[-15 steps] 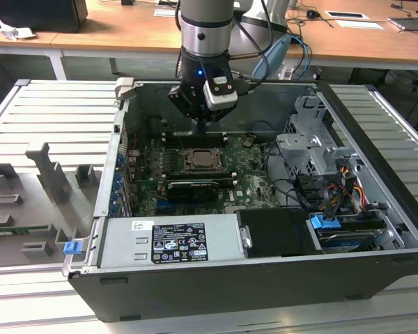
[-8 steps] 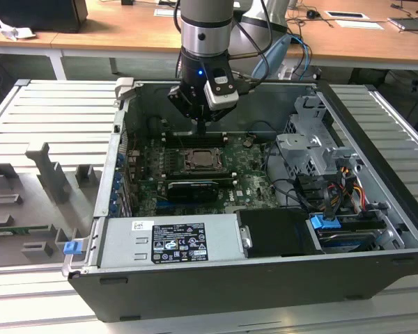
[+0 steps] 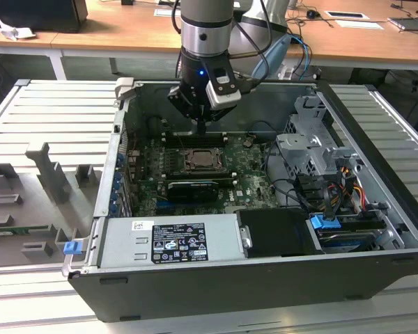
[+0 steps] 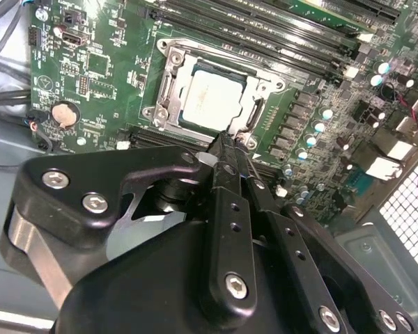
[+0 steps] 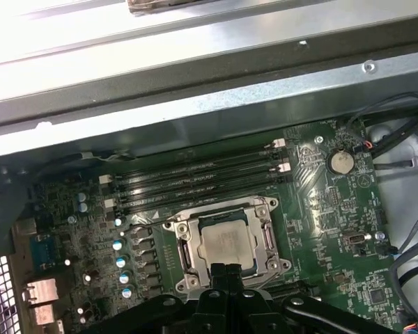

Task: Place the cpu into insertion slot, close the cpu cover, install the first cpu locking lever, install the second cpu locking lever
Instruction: 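Install the first cpu locking lever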

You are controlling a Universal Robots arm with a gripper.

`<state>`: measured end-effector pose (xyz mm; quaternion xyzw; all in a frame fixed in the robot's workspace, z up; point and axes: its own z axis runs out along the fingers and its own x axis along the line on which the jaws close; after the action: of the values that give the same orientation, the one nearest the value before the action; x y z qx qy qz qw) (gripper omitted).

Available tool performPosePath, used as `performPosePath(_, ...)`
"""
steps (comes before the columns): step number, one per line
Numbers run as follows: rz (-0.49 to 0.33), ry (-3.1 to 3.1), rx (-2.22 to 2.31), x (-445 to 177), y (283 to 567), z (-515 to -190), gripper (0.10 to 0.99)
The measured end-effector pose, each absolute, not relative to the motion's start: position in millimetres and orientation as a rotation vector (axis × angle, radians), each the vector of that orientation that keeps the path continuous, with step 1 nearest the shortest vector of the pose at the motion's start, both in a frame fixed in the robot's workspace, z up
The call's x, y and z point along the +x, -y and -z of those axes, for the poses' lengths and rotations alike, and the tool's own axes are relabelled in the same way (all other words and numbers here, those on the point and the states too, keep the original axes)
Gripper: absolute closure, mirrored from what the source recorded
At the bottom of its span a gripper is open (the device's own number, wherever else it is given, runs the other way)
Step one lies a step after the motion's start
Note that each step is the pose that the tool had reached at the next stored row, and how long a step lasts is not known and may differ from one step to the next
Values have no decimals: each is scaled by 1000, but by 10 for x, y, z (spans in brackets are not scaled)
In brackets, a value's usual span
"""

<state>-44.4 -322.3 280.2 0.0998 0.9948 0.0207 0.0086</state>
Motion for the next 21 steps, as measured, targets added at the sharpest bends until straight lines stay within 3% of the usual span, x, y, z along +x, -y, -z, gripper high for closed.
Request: performPosePath(21,-67,-3128,-16,-506,3232,-2787,980)
